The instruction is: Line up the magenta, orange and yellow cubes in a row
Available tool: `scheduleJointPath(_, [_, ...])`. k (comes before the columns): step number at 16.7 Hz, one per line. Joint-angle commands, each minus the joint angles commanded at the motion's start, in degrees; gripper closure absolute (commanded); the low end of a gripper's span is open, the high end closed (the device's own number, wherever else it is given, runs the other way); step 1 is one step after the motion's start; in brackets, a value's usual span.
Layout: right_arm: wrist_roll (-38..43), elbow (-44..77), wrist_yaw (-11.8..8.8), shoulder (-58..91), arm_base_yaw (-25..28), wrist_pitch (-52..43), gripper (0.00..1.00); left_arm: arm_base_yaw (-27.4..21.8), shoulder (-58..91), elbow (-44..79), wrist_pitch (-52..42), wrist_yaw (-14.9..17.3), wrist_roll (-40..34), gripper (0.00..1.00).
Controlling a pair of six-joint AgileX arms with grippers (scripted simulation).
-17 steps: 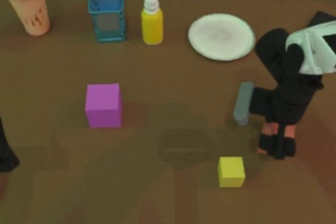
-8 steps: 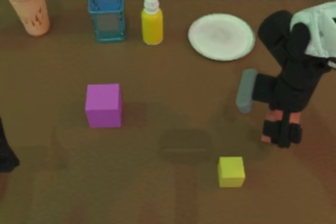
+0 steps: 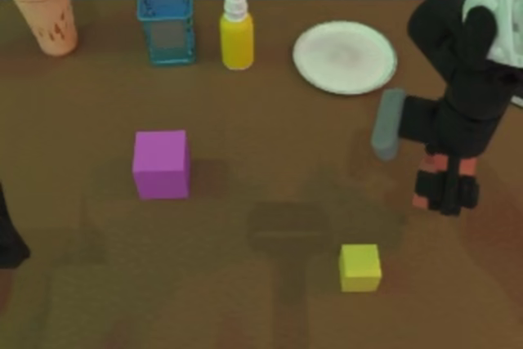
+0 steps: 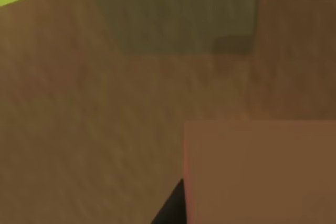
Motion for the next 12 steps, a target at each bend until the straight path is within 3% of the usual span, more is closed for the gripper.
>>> scheduleJointPath(4, [1.5,2.4,0.0,1.2,4.1,-1.4,1.0,0.0,0.0,0.0,0.0,0.0,0.0,0.0])
scheduleJointPath(9, [6.3,8.7,0.1,3.8,19.7,-5.1,1.0,0.0,0.0,0.0,0.0,0.0,0.0,0.0])
scheduleJointPath(12, [8.8,11.6,0.1,4.7,26.0,-6.8,1.0,0.0,0.0,0.0,0.0,0.0,0.0,0.0])
